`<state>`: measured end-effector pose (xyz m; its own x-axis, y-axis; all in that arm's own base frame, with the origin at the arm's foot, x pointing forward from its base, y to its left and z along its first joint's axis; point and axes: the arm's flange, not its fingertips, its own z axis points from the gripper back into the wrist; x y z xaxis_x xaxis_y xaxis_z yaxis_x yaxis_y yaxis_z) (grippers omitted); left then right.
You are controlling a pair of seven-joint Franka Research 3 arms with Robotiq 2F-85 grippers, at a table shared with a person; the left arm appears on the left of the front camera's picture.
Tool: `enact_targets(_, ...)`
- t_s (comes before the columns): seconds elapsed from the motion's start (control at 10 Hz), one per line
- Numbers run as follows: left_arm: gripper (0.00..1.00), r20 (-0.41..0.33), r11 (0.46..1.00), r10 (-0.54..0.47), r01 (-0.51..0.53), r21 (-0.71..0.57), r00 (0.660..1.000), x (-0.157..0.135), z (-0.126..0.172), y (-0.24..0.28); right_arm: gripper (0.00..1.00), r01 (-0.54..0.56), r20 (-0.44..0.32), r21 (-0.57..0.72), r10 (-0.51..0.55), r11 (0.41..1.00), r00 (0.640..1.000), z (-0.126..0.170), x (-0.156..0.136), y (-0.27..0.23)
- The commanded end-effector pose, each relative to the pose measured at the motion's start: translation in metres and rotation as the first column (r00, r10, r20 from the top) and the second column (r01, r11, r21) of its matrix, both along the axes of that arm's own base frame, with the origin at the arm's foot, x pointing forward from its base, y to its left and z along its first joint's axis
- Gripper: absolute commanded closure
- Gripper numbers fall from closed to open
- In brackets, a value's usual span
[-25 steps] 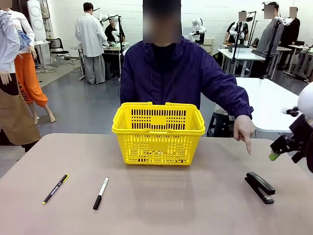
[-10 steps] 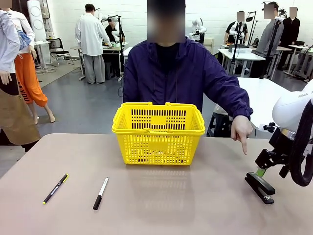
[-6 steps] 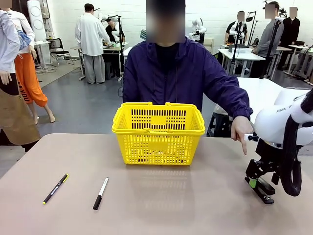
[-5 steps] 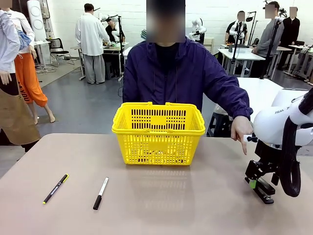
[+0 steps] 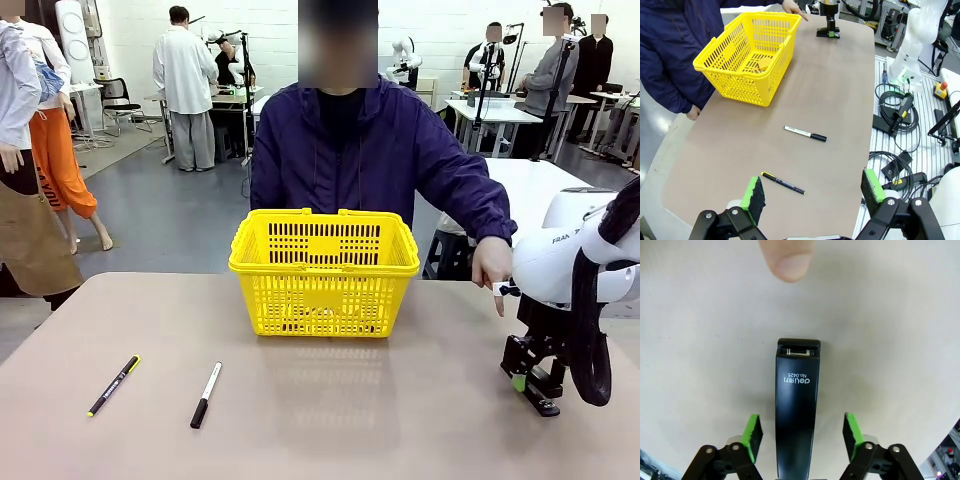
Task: Place the items the person wants into the basket.
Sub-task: Pick up the item the person points to and place it in the Market Basket.
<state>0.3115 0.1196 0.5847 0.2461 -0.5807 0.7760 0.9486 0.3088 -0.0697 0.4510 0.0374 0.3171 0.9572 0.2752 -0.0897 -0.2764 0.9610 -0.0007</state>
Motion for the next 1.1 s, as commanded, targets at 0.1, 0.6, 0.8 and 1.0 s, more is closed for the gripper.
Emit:
enact_targets(0.1, 0.0, 0.009, 1.0, -0.008, 0.008, -0.016, 1.0, 0.0, 0.002, 0.001, 0.64, -0.006, 0.022, -0.017, 0.006, 1.0, 1.0, -0.002, 0.004, 0.004)
enact_targets(0.6, 0.0, 0.009, 1.0, -0.008, 0.008, -0.016, 1.0, 0.0, 0.002, 0.001, 1.0, 0.008, 0.013, -0.016, -0.008, 1.0, 1.0, -0.002, 0.005, 0.001)
enact_targets(0.8, 0.0, 0.009, 1.0, -0.008, 0.008, -0.016, 1.0, 0.0, 0.002, 0.001, 1.0, 0.017, 0.023, -0.017, -0.016, 1.0, 1.0, 0.001, 0.001, 0.002)
enact_targets(1.0, 0.0, 0.009, 1.0, -0.008, 0.008, -0.016, 1.0, 0.0, 0.002, 0.001, 0.89, 0.079, 0.069, -0.009, -0.078, 0.997, 0.995, 0.043, -0.022, 0.012)
